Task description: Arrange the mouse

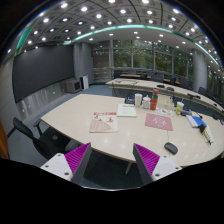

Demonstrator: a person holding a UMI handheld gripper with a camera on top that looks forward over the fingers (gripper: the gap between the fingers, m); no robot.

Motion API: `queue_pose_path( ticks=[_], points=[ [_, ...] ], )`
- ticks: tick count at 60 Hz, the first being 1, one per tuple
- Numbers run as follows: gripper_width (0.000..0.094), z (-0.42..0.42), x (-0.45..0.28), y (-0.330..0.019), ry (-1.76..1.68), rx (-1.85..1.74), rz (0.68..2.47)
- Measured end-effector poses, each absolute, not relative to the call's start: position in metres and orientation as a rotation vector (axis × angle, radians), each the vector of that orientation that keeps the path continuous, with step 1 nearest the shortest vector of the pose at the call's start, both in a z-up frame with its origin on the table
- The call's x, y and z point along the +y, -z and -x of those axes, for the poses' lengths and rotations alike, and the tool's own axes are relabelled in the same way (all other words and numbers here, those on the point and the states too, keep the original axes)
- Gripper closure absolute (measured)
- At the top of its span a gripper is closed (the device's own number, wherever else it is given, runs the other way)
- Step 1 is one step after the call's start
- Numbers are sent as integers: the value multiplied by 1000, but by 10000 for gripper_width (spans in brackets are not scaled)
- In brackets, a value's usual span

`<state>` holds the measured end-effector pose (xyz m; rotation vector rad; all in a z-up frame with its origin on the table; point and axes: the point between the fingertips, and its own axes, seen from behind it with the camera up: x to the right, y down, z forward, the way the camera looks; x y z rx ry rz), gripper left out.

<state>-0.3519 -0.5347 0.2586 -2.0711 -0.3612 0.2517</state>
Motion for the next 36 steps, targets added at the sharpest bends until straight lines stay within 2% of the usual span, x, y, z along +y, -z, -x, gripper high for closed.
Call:
queue_pose_path(
  ticks=[6,22,36],
  points=[
    [81,328,-533,-238,-214,-329,2108],
    [79,203,-486,-126,-53,-184,2230],
    [80,91,-427,-51,108,-46,2265]
  ],
)
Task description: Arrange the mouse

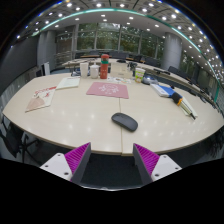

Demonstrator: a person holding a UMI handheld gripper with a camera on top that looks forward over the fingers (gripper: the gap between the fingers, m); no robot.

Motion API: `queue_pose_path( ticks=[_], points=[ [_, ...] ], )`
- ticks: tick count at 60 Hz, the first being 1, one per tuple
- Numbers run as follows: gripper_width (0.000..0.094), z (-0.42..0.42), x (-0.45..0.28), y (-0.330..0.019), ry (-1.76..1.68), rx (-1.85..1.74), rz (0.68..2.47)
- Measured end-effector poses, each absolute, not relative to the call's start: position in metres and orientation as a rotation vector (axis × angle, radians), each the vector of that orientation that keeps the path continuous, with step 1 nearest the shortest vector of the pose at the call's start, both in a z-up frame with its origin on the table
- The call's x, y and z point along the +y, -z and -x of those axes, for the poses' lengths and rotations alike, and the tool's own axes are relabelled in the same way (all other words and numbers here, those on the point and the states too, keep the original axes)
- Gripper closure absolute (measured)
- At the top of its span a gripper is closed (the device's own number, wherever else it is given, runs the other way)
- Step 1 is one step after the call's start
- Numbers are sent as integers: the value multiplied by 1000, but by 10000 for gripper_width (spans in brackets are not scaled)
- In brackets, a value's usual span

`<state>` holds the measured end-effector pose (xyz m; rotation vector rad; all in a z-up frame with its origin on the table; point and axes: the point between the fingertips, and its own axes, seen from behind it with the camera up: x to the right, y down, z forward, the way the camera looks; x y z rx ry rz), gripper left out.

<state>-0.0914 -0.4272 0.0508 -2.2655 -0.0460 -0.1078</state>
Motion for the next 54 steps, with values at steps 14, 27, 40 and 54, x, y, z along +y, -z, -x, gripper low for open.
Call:
queue_pose_path(
  ticks=[14,27,40,54],
  points=[
    [81,29,-339,-9,174,10,2271],
    [81,11,-287,9,144,32,2292],
    [100,1,-246,12,111,41,2282],
    [313,-4,-218,14,55,77,2272]
  ],
)
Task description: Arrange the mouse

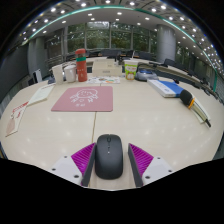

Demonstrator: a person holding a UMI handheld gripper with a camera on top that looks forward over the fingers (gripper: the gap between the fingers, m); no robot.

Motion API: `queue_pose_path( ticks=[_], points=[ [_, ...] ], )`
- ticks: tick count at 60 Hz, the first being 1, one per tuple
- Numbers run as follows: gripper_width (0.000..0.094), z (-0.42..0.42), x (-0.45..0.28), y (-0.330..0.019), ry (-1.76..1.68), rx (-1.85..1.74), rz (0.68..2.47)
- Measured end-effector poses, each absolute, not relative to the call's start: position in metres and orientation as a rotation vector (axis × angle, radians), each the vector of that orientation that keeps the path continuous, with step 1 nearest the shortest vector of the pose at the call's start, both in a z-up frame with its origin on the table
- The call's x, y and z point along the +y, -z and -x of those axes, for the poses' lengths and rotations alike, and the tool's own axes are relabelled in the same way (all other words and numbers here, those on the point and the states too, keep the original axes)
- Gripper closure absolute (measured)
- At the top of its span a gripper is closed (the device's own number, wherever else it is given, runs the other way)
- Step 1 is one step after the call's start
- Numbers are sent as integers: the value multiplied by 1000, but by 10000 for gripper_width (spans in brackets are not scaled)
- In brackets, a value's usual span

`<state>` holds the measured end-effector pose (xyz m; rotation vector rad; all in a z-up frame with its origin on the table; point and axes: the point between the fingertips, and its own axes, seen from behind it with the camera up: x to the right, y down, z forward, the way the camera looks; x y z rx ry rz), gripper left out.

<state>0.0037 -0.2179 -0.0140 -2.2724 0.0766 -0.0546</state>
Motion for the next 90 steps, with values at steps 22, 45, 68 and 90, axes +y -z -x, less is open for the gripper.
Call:
queue_pose_path(
  ticks=[22,45,68,90],
  points=[
    [579,-3,-212,13,117,74,2287],
    [598,43,-93,-120,125,130,2092],
    [595,96,53,-45,82,111,2184],
    [69,100,43,-8,81,110,2290]
  ],
)
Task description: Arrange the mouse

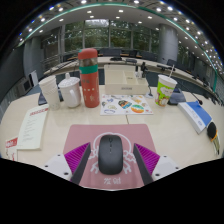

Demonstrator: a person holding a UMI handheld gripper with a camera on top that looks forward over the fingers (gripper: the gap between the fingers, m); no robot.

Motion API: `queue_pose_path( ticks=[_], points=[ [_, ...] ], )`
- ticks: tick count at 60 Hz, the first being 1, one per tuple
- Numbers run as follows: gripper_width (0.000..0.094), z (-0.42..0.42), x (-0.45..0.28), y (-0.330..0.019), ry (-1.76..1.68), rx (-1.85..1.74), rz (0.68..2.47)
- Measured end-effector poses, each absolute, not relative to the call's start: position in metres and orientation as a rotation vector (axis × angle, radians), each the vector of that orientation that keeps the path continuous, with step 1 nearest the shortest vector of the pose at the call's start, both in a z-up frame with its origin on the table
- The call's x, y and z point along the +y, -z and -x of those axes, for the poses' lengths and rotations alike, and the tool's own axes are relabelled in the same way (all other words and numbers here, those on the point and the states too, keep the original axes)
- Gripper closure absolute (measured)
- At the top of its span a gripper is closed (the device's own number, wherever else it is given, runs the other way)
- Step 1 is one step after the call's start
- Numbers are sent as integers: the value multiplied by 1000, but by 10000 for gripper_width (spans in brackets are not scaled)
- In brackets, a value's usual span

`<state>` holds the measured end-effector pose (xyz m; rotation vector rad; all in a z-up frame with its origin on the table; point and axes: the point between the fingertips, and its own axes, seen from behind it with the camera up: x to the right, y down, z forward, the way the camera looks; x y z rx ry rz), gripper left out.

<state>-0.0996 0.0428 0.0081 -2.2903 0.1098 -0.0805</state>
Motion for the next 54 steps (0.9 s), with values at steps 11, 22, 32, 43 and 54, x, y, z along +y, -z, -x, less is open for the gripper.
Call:
queue_pose_path(
  ticks=[11,22,32,43,54],
  points=[
    [78,106,-10,-77,123,85,2235],
    [80,124,-92,-141,109,69,2193],
    [80,132,-171,-179,143,82,2172],
    [80,141,-237,-200,127,110,2155],
    [81,148,-276,-205,106,119,2152]
  ],
)
